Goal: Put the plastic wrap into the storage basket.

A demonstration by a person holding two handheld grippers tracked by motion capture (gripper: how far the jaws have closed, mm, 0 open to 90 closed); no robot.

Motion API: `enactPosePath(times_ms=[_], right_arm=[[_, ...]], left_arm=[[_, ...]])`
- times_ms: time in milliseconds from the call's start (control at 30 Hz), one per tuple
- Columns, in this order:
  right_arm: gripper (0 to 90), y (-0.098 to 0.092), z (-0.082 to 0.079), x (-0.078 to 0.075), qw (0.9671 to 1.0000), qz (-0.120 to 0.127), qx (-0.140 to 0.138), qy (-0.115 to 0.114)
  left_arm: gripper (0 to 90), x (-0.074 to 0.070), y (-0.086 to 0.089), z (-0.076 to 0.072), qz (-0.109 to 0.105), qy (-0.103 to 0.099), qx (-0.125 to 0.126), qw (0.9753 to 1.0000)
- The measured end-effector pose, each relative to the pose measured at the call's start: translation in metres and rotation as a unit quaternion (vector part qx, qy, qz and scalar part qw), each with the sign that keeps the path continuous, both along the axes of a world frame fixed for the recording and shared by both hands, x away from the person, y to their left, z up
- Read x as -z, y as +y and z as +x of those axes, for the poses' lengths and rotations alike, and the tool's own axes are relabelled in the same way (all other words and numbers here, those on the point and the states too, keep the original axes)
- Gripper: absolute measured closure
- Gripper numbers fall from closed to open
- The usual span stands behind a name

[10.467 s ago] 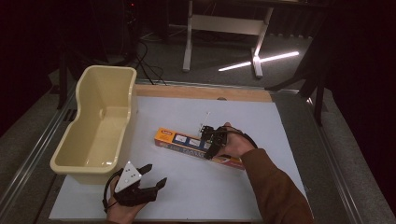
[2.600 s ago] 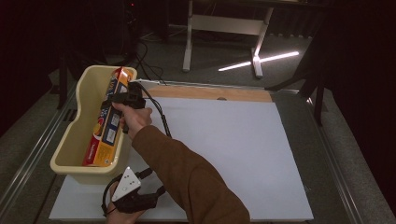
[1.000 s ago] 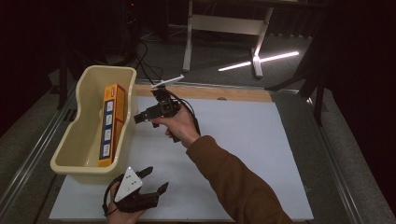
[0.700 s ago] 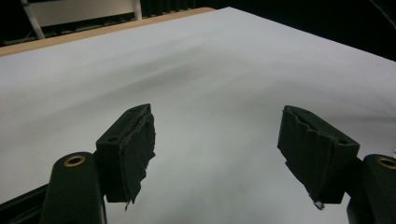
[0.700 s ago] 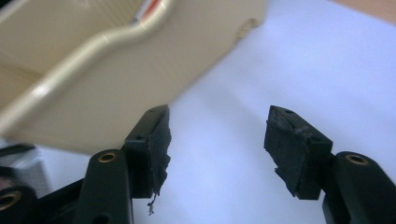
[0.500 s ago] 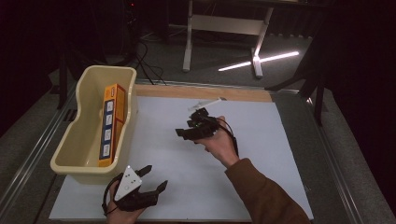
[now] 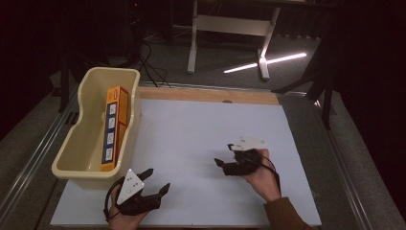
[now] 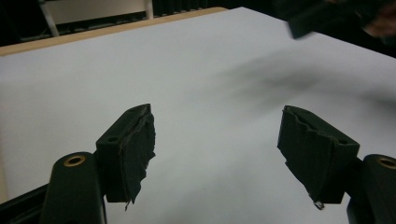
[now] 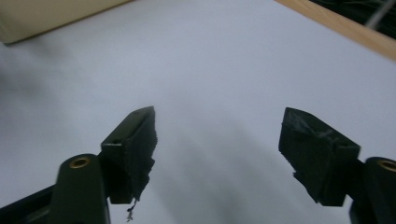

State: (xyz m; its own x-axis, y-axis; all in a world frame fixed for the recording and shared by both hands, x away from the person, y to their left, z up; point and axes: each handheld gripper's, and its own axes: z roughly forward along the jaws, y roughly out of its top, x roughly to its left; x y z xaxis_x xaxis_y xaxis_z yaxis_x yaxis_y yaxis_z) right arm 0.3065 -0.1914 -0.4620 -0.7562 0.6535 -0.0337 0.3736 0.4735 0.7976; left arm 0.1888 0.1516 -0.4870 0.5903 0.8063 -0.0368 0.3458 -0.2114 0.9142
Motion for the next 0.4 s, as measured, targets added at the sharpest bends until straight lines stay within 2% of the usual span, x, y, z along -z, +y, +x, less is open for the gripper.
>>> enactPosePath(times_ms=[100, 133, 200, 300, 400], right_arm=[[21.8, -0.031, -0.019, 0.022, 0.9993, 0.025, 0.027, 0.004], [20.9, -0.037, -0.023, 0.025, 0.9993, 0.021, 0.03, 0.006], [19.9, -0.05, -0.031, 0.028, 0.9993, 0.005, 0.038, 0.005], [20.3, -0.064, -0.043, 0.028, 0.9985, 0.017, 0.052, -0.006], [19.4, -0.068, -0.046, 0.03, 0.9983, 0.012, 0.055, -0.017]], left_arm=[[27.1, 0.0, 0.001, 0.0, -0.002, 0.0, -0.006, 1.0], [26.9, 0.0, 0.001, 0.001, -0.003, -0.001, -0.009, 1.0], [26.2, 0.001, 0.0, 0.001, 0.0, -0.001, -0.011, 0.9999], [25.6, 0.001, 0.0, 0.001, 0.0, 0.0, -0.013, 0.9999], [25.6, 0.002, -0.002, 0.002, 0.001, 0.003, -0.016, 0.9999]])
